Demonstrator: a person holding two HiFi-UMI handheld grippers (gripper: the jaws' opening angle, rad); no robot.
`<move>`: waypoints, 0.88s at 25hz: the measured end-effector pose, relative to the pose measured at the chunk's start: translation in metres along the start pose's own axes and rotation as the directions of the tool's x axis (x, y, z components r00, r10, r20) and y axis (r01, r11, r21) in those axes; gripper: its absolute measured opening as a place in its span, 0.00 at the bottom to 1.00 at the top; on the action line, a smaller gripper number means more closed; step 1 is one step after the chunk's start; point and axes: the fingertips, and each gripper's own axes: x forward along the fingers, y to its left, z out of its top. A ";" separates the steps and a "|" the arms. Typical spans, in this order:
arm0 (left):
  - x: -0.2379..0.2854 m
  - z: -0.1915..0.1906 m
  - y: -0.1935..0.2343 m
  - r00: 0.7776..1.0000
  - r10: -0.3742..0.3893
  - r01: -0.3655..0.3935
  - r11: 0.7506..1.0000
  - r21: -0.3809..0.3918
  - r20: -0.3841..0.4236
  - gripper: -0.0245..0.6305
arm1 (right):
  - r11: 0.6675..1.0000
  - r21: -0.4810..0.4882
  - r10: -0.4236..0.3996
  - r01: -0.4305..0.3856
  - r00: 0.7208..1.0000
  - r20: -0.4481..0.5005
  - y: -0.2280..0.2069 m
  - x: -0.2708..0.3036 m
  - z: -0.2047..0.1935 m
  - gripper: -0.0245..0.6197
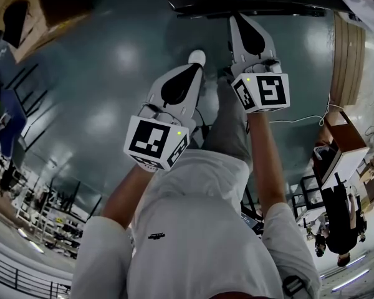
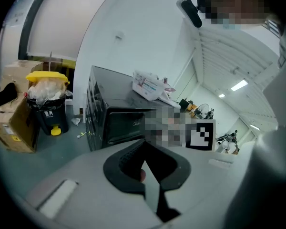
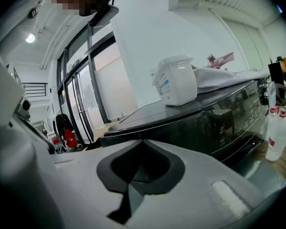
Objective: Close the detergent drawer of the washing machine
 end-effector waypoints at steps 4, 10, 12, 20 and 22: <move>0.006 0.001 0.007 1.000 0.006 -0.006 1.000 0.000 -0.002 0.06 | 1.000 0.017 -0.001 0.001 1.000 -0.005 -0.001 0.002 0.000 0.04; 0.014 0.004 0.007 1.000 0.006 -0.006 1.000 -0.005 -0.008 0.06 | 0.999 0.027 0.030 -0.030 1.000 -0.005 -0.003 0.002 0.002 0.04; 0.016 0.004 0.005 1.000 0.006 -0.006 1.000 -0.006 -0.010 0.06 | 0.999 0.039 0.035 -0.034 0.999 -0.005 -0.004 0.001 0.002 0.04; 0.019 0.004 0.006 1.000 0.016 -0.016 1.000 -0.016 -0.009 0.06 | 0.997 0.074 0.025 -0.023 0.999 -0.023 -0.007 0.010 0.004 0.04; 0.018 0.006 0.008 1.000 0.019 -0.019 1.000 -0.017 -0.004 0.06 | 0.997 0.068 0.026 -0.024 0.999 -0.024 -0.006 0.011 0.004 0.04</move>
